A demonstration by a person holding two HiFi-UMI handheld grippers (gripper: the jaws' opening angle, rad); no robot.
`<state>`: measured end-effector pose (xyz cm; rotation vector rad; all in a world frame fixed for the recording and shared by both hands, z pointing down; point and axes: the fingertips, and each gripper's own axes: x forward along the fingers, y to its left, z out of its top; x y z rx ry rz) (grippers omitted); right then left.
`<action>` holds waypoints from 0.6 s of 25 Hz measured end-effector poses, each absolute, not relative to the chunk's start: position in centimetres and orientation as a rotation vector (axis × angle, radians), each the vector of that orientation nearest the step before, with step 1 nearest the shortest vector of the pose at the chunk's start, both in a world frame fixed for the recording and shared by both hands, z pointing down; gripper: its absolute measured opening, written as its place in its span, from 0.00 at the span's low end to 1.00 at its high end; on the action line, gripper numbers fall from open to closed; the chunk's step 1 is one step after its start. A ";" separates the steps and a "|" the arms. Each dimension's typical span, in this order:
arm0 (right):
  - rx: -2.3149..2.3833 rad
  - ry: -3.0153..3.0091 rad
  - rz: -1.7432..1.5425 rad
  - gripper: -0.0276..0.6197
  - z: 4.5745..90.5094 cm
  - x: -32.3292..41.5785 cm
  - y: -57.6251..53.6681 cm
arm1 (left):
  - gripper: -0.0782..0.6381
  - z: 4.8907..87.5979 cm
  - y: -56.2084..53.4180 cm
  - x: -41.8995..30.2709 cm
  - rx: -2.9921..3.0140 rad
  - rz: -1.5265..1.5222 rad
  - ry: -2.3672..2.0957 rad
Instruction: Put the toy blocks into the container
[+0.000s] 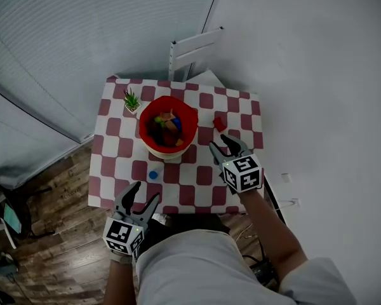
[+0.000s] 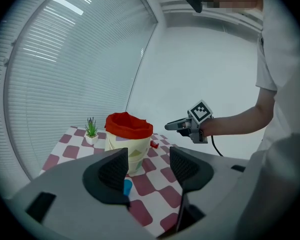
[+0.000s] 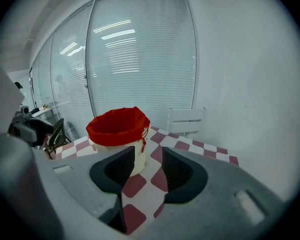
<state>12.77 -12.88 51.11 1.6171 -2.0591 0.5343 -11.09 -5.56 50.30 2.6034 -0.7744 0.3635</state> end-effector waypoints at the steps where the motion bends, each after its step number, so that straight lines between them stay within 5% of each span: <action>1: 1.614 -2.047 0.544 0.29 51.7 13.3 -12.7 | 0.45 50.4 -5.6 -10.8 2.600 0.371 -0.775; 15: 1.541 -1.975 0.627 0.29 60.6 21.1 -13.9 | 0.45 50.5 -5.8 -7.6 2.460 0.457 -1.008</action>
